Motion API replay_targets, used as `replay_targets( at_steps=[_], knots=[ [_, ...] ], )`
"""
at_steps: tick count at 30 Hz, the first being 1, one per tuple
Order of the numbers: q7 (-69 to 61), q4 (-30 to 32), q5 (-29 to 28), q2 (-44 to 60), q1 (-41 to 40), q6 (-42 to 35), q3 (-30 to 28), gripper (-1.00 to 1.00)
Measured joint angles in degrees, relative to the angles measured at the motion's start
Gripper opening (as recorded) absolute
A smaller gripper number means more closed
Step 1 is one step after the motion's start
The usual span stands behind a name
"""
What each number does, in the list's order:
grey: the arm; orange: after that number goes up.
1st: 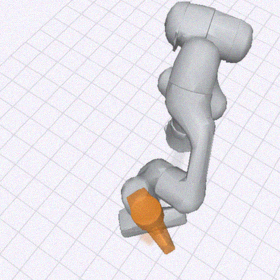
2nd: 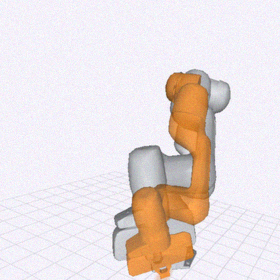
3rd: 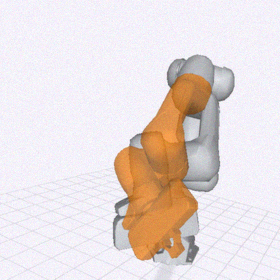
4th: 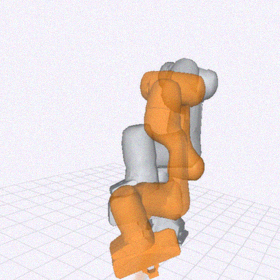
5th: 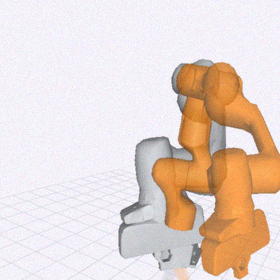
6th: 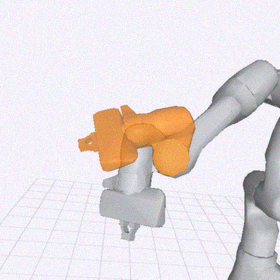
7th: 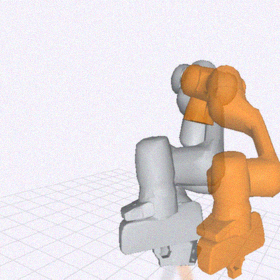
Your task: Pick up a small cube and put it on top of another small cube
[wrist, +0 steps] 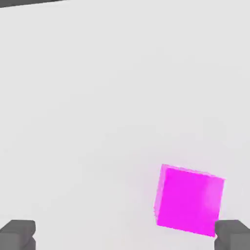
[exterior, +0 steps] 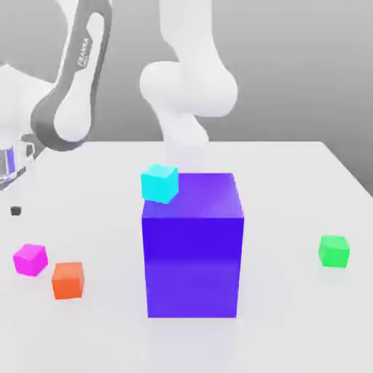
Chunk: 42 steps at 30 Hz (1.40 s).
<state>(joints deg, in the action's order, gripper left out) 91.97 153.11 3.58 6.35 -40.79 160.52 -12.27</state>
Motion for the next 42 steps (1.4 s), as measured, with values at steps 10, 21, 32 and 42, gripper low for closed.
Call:
replay_targets(
  at_steps=[10, 21, 32, 42],
  knots=[
    [-4.6, -1.9, 8.0, 13.5, -6.0, 10.3, 6.8, -1.0],
    [0.4, -0.2, 0.7, 1.3, -2.9, 1.6, 2.9, -1.0],
    [0.5, -3.4, -2.6, -6.6, 16.5, 0.9, 14.2, -1.0],
    [2.6, -3.4, -5.9, -10.9, 40.8, -1.4, 27.1, -1.0]
  ],
)
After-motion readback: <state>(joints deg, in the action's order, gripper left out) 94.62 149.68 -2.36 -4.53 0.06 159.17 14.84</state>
